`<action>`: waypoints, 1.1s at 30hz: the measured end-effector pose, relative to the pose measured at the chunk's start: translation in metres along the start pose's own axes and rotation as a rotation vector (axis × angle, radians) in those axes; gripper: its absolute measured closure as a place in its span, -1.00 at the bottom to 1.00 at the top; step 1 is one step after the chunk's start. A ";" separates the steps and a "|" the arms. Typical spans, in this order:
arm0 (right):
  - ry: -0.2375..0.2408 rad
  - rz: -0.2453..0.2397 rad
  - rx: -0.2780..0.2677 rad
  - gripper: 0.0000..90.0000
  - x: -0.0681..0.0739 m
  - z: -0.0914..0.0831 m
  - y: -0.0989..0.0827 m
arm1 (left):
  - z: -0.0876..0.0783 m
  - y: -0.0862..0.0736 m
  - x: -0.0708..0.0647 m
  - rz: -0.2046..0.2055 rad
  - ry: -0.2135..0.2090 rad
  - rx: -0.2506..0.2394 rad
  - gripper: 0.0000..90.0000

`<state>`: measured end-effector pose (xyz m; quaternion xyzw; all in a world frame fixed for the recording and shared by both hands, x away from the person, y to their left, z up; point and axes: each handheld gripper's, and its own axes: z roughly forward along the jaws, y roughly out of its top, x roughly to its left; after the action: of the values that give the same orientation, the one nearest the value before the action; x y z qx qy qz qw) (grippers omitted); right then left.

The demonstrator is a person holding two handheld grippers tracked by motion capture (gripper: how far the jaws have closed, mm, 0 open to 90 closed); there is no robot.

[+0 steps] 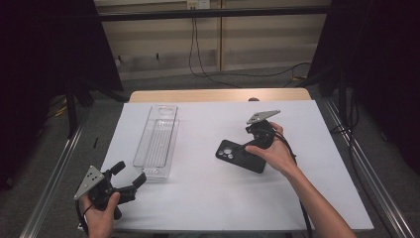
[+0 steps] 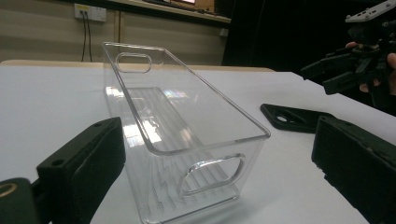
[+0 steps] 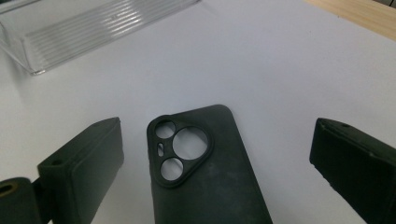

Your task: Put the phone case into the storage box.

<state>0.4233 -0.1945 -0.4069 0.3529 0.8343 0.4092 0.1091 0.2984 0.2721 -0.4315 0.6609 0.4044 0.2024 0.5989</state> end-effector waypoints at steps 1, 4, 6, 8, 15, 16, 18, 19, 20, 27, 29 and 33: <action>-0.001 -0.001 0.013 -0.92 -0.001 0.000 0.001 | 0.000 0.000 0.000 0.000 0.001 0.000 -0.94; 0.012 0.001 0.031 -0.90 -0.003 0.000 0.004 | 0.000 0.000 0.000 -0.001 0.002 0.001 -0.94; 0.035 -0.006 0.083 -0.87 -0.004 0.002 0.006 | 0.000 0.000 0.000 -0.001 0.000 -0.002 -0.94; 0.037 -0.014 0.104 -0.87 -0.005 0.002 0.006 | 0.000 0.000 0.000 -0.003 0.001 -0.004 -0.94; 0.057 -0.019 0.205 -0.90 -0.009 0.010 0.006 | 0.002 0.000 0.000 -0.005 -0.007 0.003 -0.94; 0.060 -0.027 0.222 -0.89 -0.010 0.011 0.006 | 0.002 0.000 0.000 -0.004 -0.007 0.003 -0.94; 0.063 -0.033 0.258 -0.89 -0.011 0.014 0.005 | 0.002 0.000 -0.001 -0.004 -0.007 0.003 -0.94; 0.063 -0.033 0.258 -0.89 -0.011 0.014 0.005 | 0.002 0.000 -0.001 -0.002 -0.007 0.004 -0.94; 0.071 -0.032 0.266 -0.87 -0.012 0.014 0.004 | 0.002 0.000 0.000 0.000 -0.007 0.005 -0.94; 0.088 -0.056 0.345 -0.87 -0.010 0.023 0.002 | 0.002 0.000 0.000 -0.003 -0.008 0.004 -0.93; 0.093 -0.078 0.370 -0.87 -0.008 0.028 0.000 | 0.002 -0.001 -0.001 0.001 -0.009 0.011 -0.93; 0.096 -0.091 0.388 -0.86 -0.007 0.031 -0.001 | 0.003 -0.001 -0.001 0.003 -0.014 0.012 -0.93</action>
<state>0.4424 -0.1807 -0.4276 0.3093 0.9169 0.2517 0.0177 0.2996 0.2695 -0.4326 0.6666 0.4004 0.1959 0.5974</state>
